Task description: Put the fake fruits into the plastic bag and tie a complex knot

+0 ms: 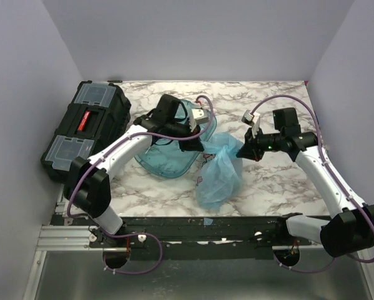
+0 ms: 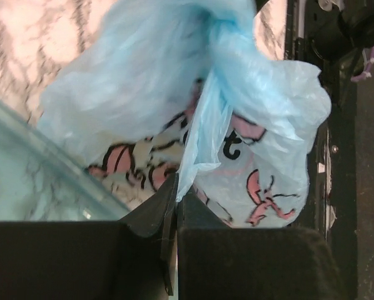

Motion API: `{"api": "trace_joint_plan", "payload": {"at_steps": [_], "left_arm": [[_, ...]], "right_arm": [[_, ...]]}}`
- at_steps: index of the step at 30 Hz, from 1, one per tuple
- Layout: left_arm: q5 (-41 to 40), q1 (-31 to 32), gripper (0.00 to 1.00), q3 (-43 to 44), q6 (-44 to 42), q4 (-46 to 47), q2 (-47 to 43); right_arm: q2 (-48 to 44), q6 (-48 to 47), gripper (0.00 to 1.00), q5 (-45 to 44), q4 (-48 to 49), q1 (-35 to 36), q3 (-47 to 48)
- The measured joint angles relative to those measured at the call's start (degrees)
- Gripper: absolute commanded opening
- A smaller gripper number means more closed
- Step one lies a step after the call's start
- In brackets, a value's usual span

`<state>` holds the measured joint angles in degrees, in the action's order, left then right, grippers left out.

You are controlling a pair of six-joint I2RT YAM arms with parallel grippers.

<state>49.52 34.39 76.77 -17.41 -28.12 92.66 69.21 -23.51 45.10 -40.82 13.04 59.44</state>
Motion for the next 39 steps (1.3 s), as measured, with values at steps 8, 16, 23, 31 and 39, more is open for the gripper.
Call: {"api": "trace_joint_plan", "payload": {"at_steps": [8,16,23,31,39], "left_arm": [[0.4,-8.4,0.00,-4.7,2.3,0.3,-3.8],[-5.4,-13.5,0.00,-10.1,2.1,-0.2,-5.0],[-7.5,-14.9,0.00,-11.0,2.3,-1.2,-5.2],[-7.2,-13.9,0.00,-11.0,4.5,-0.5,-5.5],[-7.0,-13.2,0.00,-10.9,6.1,-0.3,-5.5]], "right_arm": [[-0.7,-10.4,0.01,-3.6,-5.7,-4.9,1.2],[3.9,-20.2,0.01,-5.0,-15.6,-16.8,9.1],[6.1,-21.6,0.16,-2.5,-20.7,-17.5,13.2],[5.1,-10.3,0.51,3.4,-15.1,-9.6,7.0],[1.9,2.5,0.61,-0.4,0.7,2.2,-4.6]]}}
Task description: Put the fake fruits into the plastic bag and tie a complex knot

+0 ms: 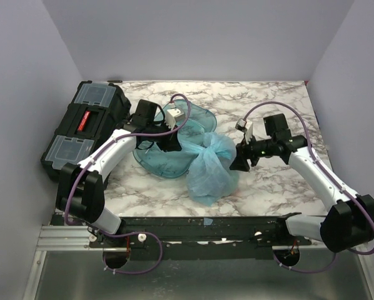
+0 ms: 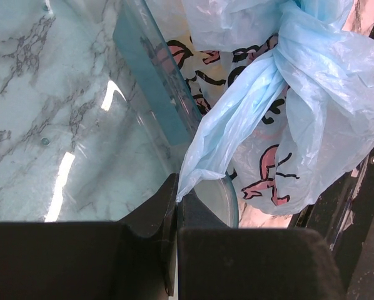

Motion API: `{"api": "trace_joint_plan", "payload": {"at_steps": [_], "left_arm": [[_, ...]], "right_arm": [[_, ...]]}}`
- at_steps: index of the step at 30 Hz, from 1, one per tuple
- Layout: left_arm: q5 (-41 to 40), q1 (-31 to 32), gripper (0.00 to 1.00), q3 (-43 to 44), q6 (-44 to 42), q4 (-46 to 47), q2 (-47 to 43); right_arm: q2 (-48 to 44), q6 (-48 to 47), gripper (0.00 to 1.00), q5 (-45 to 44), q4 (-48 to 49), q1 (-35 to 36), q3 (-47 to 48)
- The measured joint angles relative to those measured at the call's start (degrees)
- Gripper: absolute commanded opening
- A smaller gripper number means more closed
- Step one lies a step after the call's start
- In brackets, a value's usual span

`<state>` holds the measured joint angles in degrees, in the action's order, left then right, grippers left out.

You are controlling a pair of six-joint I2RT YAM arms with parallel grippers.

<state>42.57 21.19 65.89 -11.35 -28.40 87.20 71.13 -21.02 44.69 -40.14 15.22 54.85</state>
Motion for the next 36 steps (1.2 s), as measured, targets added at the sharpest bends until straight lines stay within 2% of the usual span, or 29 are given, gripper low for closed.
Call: {"api": "trace_joint_plan", "payload": {"at_steps": [7,11,14,18,28,36], "left_arm": [[0.1,0.5,0.00,0.2,0.6,0.0,0.0],[0.1,0.8,0.00,0.2,1.1,0.4,0.0],[0.1,0.9,0.00,0.3,1.5,0.7,0.0],[0.0,1.1,0.00,1.1,1.8,0.8,0.0],[2.1,-2.5,0.00,2.0,3.9,-0.3,-1.9],[4.5,-6.6,0.00,2.4,0.8,-2.8,-5.5]], "right_arm": [[2.2,3.2,0.60,-4.2,10.2,1.6,-0.6],[4.0,4.7,0.53,-5.0,13.9,4.1,-0.6],[4.8,5.6,0.21,-5.1,16.1,5.5,-0.6],[5.2,5.2,0.01,-6.4,16.0,5.9,-0.1],[1.0,-5.2,0.00,-11.3,4.0,4.0,6.7],[1.7,-21.8,0.01,-5.7,-5.0,-10.6,9.9]]}}
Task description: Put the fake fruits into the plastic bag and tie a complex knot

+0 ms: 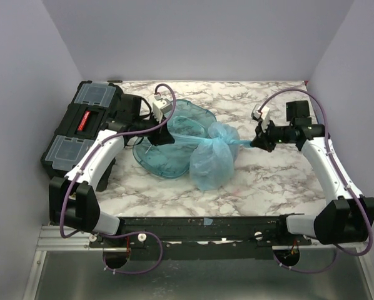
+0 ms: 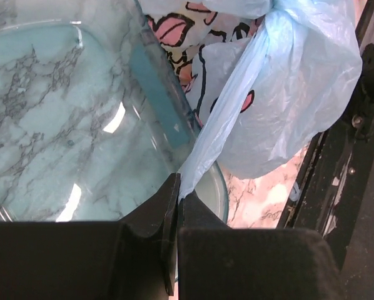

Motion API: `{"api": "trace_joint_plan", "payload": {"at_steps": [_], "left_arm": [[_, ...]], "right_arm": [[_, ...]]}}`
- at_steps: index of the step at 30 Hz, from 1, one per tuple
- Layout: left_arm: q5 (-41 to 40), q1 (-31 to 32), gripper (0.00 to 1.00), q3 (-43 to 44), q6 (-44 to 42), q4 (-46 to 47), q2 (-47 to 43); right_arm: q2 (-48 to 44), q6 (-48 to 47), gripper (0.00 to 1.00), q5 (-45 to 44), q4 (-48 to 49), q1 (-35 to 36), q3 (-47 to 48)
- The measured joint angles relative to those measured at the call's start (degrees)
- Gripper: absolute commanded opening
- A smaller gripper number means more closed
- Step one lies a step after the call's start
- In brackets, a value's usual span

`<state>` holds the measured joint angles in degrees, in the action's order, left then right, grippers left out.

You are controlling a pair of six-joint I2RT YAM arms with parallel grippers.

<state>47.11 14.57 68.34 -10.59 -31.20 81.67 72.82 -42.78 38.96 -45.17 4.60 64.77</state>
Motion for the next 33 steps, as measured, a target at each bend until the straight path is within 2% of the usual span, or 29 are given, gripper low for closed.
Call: {"api": "trace_joint_plan", "payload": {"at_steps": [2,7,8,9,11,12,13,17,19,20,22,26,30,33], "left_arm": [[-0.3,-0.2,0.00,-0.9,-1.1,-0.2,0.0],[-7.3,-5.5,0.00,-5.8,-3.8,-2.0,0.5],[-7.6,-5.8,0.00,-6.4,-4.0,-2.3,0.7],[-7.7,-5.6,0.00,-6.6,-4.3,-2.5,0.9],[-7.6,-3.9,0.00,-6.7,-4.8,-2.6,0.8],[-7.5,-2.7,0.00,-6.6,-5.1,-2.5,0.8],[-7.5,-1.6,0.00,-6.4,-5.3,-2.4,0.8],[-7.2,2.8,0.00,-5.4,-5.7,-2.3,0.9],[-6.9,3.9,0.00,-4.7,-5.7,-2.3,0.9],[-6.8,4.1,0.00,-4.4,-5.6,-2.2,0.9],[-6.6,4.5,0.00,-3.8,-5.4,-1.9,1.1],[-6.5,5.0,0.00,-3.1,-5.0,-1.4,1.5],[-6.4,5.4,0.00,-2.7,-4.3,-1.2,2.4],[-6.4,5.6,0.00,-2.2,-3.8,-0.9,2.9]], "right_arm": [[1.3,-3.5,0.01,0.3,-1.0,-2.8,-0.7],[3.1,-9.1,0.01,-7.3,-1.8,-9.1,-7.5],[3.4,-9.6,0.09,-7.3,-2.8,-9.1,-8.0],[3.7,-9.9,0.29,-7.0,-3.8,-8.8,-8.0],[4.0,-9.6,0.62,-5.9,-6.0,-7.9,-6.8],[4.2,-9.4,0.69,-4.9,-7.3,-7.4,-5.7],[4.4,-9.1,0.71,-3.9,-8.2,-6.7,-4.2],[3.9,-4.2,0.73,-1.1,-7.1,-1.8,-0.5],[3.5,-1.2,0.85,-0.5,-5.7,1.5,-0.3],[3.4,0.0,0.88,-0.2,-5.3,3.0,-0.3],[3.4,1.7,0.87,-0.1,-4.0,5.2,-0.8],[4.1,3.8,0.75,-0.2,-1.0,6.8,-2.6],[7.1,4.6,0.69,-0.4,1.9,8.7,-3.5],[8.7,4.9,0.55,-0.9,4.2,9.9,-6.0]]}}
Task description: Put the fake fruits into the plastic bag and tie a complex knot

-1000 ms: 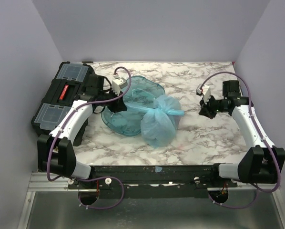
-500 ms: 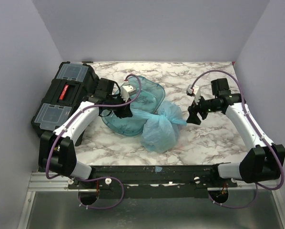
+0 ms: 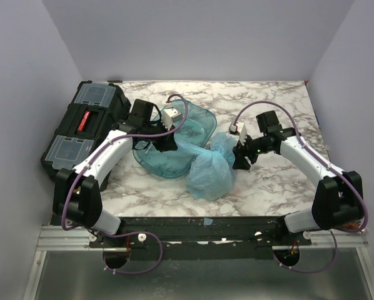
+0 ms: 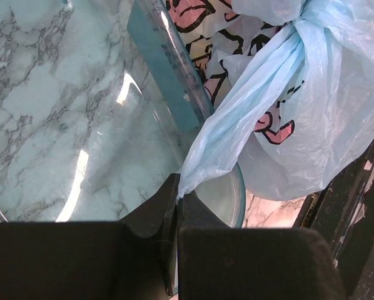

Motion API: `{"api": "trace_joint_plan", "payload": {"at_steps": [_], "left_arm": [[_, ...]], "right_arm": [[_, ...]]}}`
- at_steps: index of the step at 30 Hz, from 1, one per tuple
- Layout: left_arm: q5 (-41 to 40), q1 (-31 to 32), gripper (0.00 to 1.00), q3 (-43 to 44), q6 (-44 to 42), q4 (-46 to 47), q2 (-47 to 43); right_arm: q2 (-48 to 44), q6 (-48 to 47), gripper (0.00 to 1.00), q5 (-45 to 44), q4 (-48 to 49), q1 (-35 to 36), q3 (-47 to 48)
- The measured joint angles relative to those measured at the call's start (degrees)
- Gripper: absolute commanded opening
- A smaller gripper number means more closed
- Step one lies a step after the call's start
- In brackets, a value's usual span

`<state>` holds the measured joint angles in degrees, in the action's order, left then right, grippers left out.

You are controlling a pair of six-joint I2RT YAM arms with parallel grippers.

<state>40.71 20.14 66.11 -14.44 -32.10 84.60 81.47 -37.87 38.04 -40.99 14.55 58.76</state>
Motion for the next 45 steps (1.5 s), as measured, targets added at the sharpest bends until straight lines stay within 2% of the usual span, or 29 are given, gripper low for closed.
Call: {"api": "trace_joint_plan", "payload": {"at_steps": [3,5,13,19,22,29,34,39,43,44,45], "left_arm": [[0.0,0.1,0.00,0.1,0.7,0.6,0.2],[0.0,0.2,0.00,0.1,1.0,0.8,0.2],[1.0,-0.8,0.00,1.0,1.4,-0.7,0.3],[6.6,-4.4,0.00,5.5,0.4,-2.2,-1.2],[7.1,-4.3,0.00,4.3,-0.9,-1.1,-3.6],[6.4,-4.3,0.00,-5.0,-1.9,0.0,-2.2],[5.6,-4.4,0.00,-4.8,-2.6,-0.3,-1.8],[-1.0,-11.5,0.00,-4.5,-4.5,-2.8,-3.9],[-2.6,-11.0,0.00,-5.2,-4.8,-2.7,-4.9],[-2.6,-10.6,0.06,-5.2,-4.8,-2.8,-4.7],[-2.5,-10.3,0.24,-5.2,-4.8,-2.8,-4.4]], "right_arm": [[0.7,0.4,0.28,-0.9,0.9,0.6,-2.2],[0.7,0.6,0.01,-1.8,1.2,0.6,-2.7],[-0.9,-0.1,0.01,-9.0,0.3,-0.1,0.0],[-4.1,-3.5,0.01,-8.6,-0.3,-3.8,7.0],[-5.9,-4.8,0.01,-8.2,1.2,-5.6,5.0],[-6.1,-8.0,0.01,-8.2,5.7,-7.4,-9.6],[-6.1,-10.3,0.01,-8.6,6.1,-10.3,-9.4],[-5.3,-13.2,0.01,-18.9,3.5,-21.9,-6.5],[-5.0,-13.8,0.01,-20.2,3.5,-22.8,-6.6],[-4.6,-13.8,0.01,-20.1,3.4,-22.7,-6.7],[-4.3,-13.8,0.01,-19.9,3.1,-22.7,-6.7]]}}
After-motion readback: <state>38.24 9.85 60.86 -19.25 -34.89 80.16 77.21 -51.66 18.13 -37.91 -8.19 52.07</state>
